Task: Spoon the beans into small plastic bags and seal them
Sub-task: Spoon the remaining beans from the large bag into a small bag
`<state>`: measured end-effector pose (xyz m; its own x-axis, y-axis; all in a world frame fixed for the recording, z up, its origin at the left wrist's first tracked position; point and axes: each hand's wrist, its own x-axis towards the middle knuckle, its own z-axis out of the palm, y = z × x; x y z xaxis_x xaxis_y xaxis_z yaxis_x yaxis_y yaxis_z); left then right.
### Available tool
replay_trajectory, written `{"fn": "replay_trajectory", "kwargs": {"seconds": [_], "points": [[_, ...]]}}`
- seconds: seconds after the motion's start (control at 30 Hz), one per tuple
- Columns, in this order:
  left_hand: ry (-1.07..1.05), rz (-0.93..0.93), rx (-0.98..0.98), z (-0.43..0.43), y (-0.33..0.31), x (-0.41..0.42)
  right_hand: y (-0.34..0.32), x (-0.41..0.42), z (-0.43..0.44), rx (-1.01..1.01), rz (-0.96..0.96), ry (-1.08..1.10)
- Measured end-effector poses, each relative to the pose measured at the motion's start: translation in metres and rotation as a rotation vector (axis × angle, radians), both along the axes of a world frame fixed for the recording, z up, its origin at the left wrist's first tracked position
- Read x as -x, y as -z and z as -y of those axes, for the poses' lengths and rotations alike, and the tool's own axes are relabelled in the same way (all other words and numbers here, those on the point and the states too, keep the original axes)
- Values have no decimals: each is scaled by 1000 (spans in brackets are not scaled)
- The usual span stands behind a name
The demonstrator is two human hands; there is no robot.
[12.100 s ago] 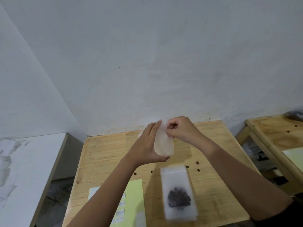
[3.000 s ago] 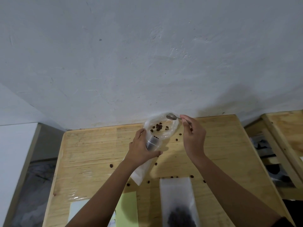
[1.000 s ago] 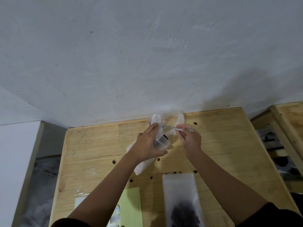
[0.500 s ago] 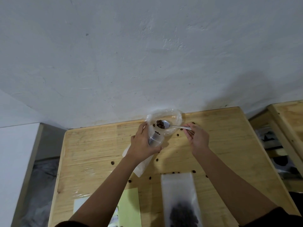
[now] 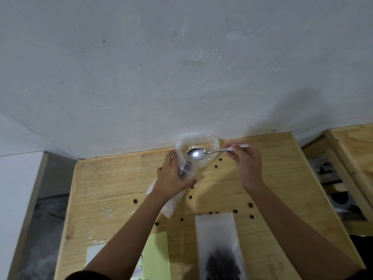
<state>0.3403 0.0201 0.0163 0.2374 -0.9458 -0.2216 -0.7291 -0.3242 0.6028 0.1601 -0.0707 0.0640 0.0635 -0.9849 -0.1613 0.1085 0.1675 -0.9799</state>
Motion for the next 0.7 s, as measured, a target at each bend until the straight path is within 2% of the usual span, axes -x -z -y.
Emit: {"fn": "replay_trajectory", "kwargs": {"seconds": [0.1, 0.23, 0.3, 0.5, 0.7], "points": [[-1, 2, 2, -1, 2, -1, 8, 0, 1, 59, -93, 122], [47, 31, 47, -1, 2, 1, 30, -4, -5, 195, -420, 49], [74, 50, 64, 0, 1, 2, 39, -10, -8, 194, -453, 73], [147, 88, 100, 1, 0, 1, 50, -23, -14, -98, -70, 216], [219, 110, 104, -1, 0, -3, 48, -27, -15, -328, 136, 295]]}}
